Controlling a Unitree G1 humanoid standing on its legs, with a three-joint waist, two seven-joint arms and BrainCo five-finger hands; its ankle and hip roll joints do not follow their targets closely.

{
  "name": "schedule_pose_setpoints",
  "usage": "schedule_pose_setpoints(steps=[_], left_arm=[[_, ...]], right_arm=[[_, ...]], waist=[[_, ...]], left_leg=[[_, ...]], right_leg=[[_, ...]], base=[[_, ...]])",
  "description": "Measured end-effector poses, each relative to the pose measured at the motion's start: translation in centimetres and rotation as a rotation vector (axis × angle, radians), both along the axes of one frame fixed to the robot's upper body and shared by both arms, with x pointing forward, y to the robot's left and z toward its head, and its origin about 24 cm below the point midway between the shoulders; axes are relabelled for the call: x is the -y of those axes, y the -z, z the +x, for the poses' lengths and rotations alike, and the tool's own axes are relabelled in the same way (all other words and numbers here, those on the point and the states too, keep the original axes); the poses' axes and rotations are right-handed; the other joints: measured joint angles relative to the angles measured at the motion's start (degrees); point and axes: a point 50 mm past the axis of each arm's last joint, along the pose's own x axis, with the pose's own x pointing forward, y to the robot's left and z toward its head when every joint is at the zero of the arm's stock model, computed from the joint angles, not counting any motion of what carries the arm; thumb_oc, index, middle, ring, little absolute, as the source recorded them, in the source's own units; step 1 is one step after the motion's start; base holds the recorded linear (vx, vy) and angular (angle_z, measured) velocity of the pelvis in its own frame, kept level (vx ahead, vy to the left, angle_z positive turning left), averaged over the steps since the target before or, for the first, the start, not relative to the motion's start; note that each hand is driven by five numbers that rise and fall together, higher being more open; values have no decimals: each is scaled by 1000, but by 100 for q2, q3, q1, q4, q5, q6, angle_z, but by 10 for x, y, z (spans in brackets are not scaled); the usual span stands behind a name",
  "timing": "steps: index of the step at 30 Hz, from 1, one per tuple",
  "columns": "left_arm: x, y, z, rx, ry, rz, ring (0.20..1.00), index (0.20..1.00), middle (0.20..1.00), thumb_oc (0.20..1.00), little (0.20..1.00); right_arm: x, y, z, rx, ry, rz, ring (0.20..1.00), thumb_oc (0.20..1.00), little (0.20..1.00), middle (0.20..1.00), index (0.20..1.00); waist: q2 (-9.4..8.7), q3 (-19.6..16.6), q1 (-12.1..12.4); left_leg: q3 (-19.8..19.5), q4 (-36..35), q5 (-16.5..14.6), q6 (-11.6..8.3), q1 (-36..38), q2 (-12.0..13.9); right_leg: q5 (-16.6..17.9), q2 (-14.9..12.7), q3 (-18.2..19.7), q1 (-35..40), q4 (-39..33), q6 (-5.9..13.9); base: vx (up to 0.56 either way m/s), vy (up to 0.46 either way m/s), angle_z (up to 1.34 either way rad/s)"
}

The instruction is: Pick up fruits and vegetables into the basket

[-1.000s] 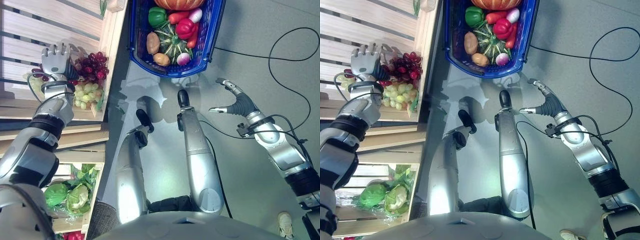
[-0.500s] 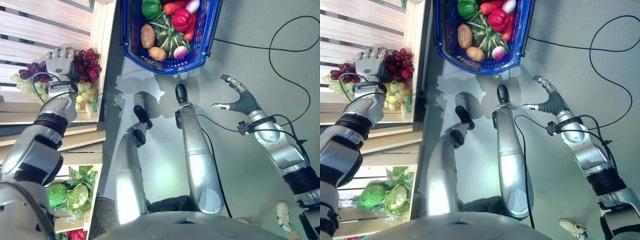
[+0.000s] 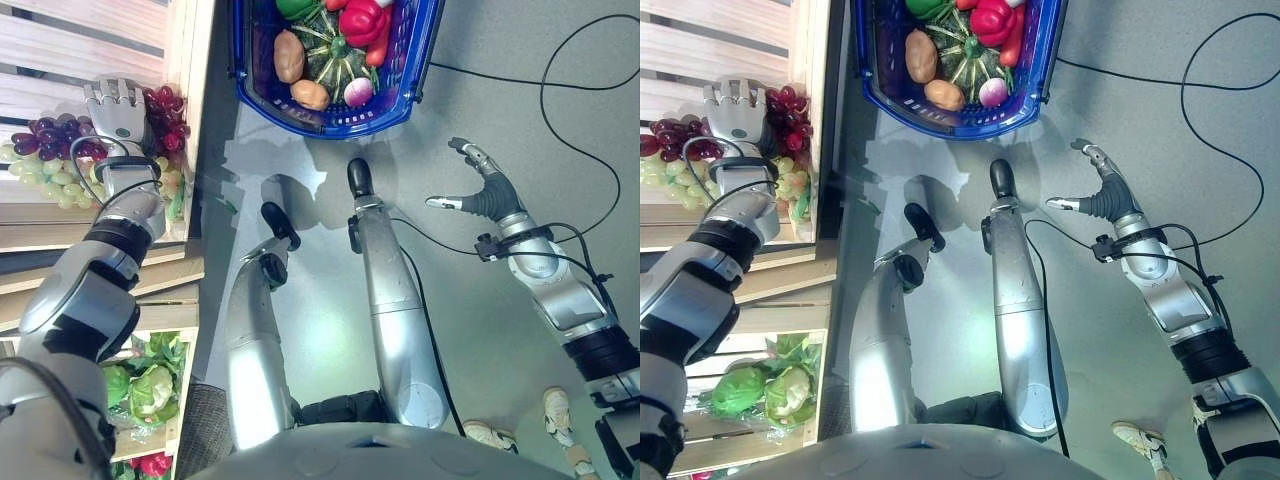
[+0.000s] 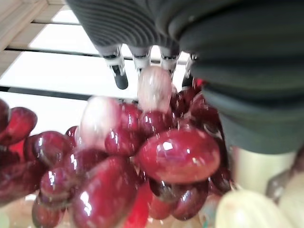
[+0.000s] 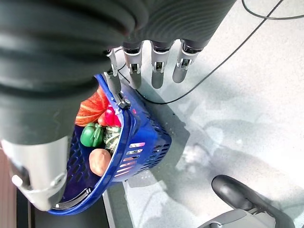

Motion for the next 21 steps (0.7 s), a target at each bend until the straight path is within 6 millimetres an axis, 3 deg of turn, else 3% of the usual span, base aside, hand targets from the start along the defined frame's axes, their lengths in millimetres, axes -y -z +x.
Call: schedule_pose_setpoints(steps=[12, 13, 14, 17, 21], left_arm=[[2, 0, 2, 48, -47, -110, 1000, 1000, 1000, 1000, 1000], [0, 0, 2, 52, -54, -105, 325, 325, 325, 325, 325], [-2, 0, 1, 56, -61, -96, 200, 200, 200, 200, 200], [-4, -3, 1, 76, -62, -95, 200, 200, 200, 200, 200], [-2, -6, 4, 188, 0, -259, 200, 200, 200, 200, 200]], right_arm=[[0, -1, 6, 12, 5, -6, 1000, 1000, 1000, 1000, 1000], [-2, -2, 7, 12, -1, -7, 1000, 1000, 1000, 1000, 1000], [-4, -2, 8, 14, -9, -10, 1000, 1000, 1000, 1000, 1000], [-6, -6, 13, 23, -16, -18, 1000, 1000, 1000, 1000, 1000], [-4, -6, 14, 24, -2, -22, 1000, 1000, 1000, 1000, 1000]], waist=[[-13, -7, -3], [-13, -8, -2], [-19, -12, 1], [-37, -20, 13], [-37, -20, 18]], left_leg=[[-65, 25, 18, 0, -174, 25], [-80, 34, 17, -6, -188, 53], [-93, 42, 18, -16, -206, 85], [-169, 18, 57, -78, -229, 98], [-194, 1, 74, -93, -230, 98]], right_leg=[[28, 17, -22, -136, -19, 32], [36, 40, -39, -137, -31, 20], [56, 89, -63, -137, -56, -8], [81, 102, -105, -143, -85, -46], [90, 109, -121, -142, -92, -60]], base=[[0, 0, 0], [-18, 13, -5], [-22, 13, -6], [-7, 4, -2], [0, 0, 0]])
